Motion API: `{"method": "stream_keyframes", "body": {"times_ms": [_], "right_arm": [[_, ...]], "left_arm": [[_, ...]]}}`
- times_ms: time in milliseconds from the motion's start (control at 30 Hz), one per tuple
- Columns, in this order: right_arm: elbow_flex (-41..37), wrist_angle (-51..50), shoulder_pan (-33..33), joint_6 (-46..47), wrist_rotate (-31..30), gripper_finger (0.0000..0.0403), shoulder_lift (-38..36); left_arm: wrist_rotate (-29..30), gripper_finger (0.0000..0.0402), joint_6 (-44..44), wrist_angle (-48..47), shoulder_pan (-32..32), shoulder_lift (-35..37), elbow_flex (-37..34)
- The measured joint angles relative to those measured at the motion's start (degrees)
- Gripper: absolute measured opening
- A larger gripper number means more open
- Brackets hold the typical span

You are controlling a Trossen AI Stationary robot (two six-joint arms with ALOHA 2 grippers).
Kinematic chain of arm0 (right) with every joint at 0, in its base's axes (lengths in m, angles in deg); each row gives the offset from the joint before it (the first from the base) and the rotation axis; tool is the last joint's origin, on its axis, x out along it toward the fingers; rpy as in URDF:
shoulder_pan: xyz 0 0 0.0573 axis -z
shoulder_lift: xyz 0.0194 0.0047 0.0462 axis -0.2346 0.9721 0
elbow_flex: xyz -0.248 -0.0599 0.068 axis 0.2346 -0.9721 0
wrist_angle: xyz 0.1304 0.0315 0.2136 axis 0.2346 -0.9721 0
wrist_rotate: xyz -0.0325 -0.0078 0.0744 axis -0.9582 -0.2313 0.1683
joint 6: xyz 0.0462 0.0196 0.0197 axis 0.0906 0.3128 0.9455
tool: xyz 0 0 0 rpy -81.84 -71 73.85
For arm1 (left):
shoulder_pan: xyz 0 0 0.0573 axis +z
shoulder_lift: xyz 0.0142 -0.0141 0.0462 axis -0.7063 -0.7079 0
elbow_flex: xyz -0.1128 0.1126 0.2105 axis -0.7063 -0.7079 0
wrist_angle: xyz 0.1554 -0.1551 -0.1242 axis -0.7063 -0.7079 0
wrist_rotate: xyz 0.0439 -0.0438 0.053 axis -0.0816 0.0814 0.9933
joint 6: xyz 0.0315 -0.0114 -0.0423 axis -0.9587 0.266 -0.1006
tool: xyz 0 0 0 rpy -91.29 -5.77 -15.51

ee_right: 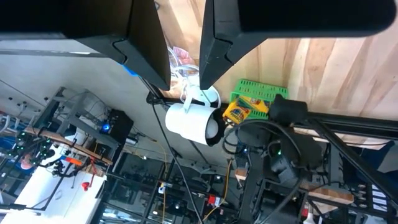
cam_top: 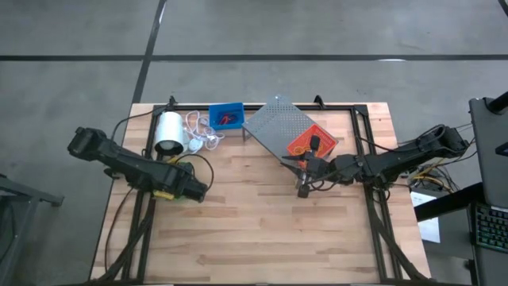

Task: Pick & Place Office Desk Supplies
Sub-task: Put the green bin on the shelf

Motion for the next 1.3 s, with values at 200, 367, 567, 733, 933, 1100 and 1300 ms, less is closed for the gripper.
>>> {"method": "stream_keyframes", "body": {"times_ms": [200, 367, 567, 733, 933, 1100, 1300], "right_arm": [[0.0, 0.0, 0.0, 0.0, 0.0, 0.0071, 0.0], [0.0, 0.0, 0.0, 0.0, 0.0, 0.0068, 0.0], [0.0, 0.0, 0.0, 0.0, 0.0, 0.0076, 0.0], [0.0, 0.0, 0.0, 0.0, 0.0, 0.0081, 0.0], [0.0, 0.0, 0.0, 0.0, 0.0, 0.0078, 0.0], [0.0, 0.0, 0.0, 0.0, 0.0, 0.0070, 0.0], [0.0, 0.0, 0.0, 0.0, 0.0, 0.0069, 0.0]], "left_arm": [[0.0, 0.0173, -0.2, 0.5, 0.2, 0.0, -0.7], [-0.6, 0.0173, -0.5, 3.8, 0.5, 0.0, -2.7], [-2.8, 0.0172, -0.9, 7.1, 0.9, 0.0, -5.0], [-3.0, 0.0154, -4.3, 8.0, 1.1, 0.0, -4.6], [-3.0, 0.0104, -5.0, 8.1, 1.1, 0.0, -4.6], [-3.0, 0.0063, -5.1, 8.1, 1.1, 0.0, -4.6], [-3.1, 0.0017, -5.0, 8.3, 1.1, 0.0, -4.6]]}}
